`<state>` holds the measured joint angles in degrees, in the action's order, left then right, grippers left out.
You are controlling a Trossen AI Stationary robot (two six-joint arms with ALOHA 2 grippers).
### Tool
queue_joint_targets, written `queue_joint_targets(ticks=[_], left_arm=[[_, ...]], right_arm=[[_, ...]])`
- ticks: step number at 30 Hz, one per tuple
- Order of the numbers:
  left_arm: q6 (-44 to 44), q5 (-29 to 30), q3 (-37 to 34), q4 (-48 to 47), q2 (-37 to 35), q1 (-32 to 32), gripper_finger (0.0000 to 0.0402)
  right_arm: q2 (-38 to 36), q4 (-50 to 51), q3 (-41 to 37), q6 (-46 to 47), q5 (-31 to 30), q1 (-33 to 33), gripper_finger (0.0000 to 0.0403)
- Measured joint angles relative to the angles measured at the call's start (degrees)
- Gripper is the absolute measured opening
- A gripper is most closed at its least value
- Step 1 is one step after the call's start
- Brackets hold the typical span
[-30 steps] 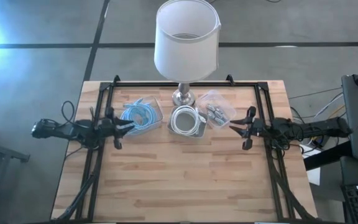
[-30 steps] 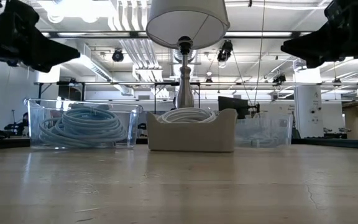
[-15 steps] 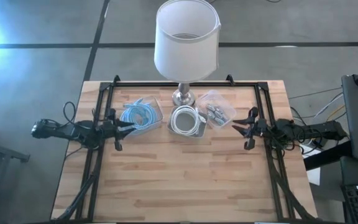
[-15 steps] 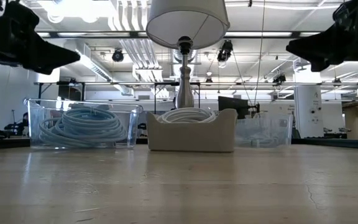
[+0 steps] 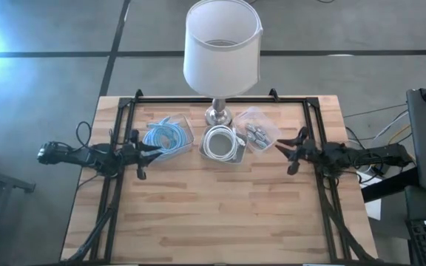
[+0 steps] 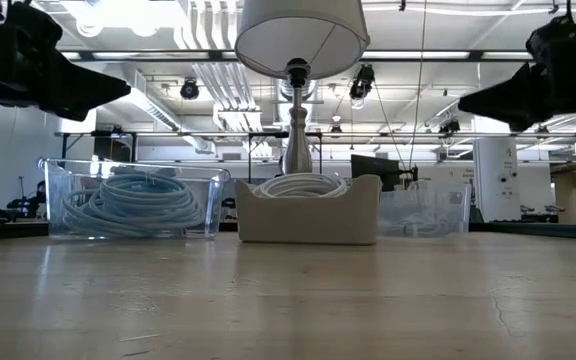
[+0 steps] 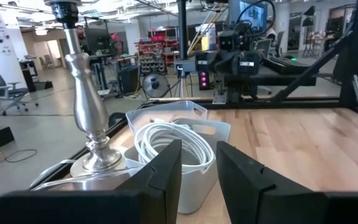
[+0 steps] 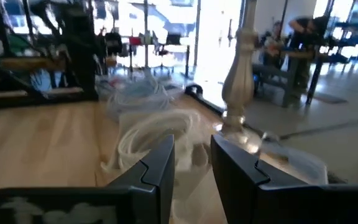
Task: Pick & Place USB Port
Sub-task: Return to Home Position
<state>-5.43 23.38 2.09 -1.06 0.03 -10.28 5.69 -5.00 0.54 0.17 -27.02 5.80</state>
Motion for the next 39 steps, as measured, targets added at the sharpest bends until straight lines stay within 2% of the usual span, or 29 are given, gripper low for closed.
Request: queue_joint_targets(ticks=[8, 17, 24, 31, 39], left_arm=[[-0.4, -2.3, -0.2, -0.2, 0.2, 0.0, 0.0104], [-1.2, -6.5, -1.6, 3.7, 0.2, 0.0, 0.0103], [-1.1, -9.7, -1.7, 3.3, 1.3, 0.0, 0.0103], [-1.0, -9.7, -1.7, 3.2, 3.0, 0.0, 0.0103], [-0.1, -9.4, -1.7, 3.5, 3.1, 0.0, 0.0103]], right_arm=[[0.9, 1.3, 0.0, 1.2, 0.0, 0.0, 0.0105], [0.9, 1.3, 0.0, -2.6, 0.0, 0.0, 0.0091], [0.9, 1.3, 0.0, -1.4, 0.0, 0.0, 0.0082], [0.9, 1.3, 0.0, -1.6, 0.0, 0.0, 0.0077], [0.9, 1.3, 0.0, -1.5, 0.0, 0.0, 0.0089]])
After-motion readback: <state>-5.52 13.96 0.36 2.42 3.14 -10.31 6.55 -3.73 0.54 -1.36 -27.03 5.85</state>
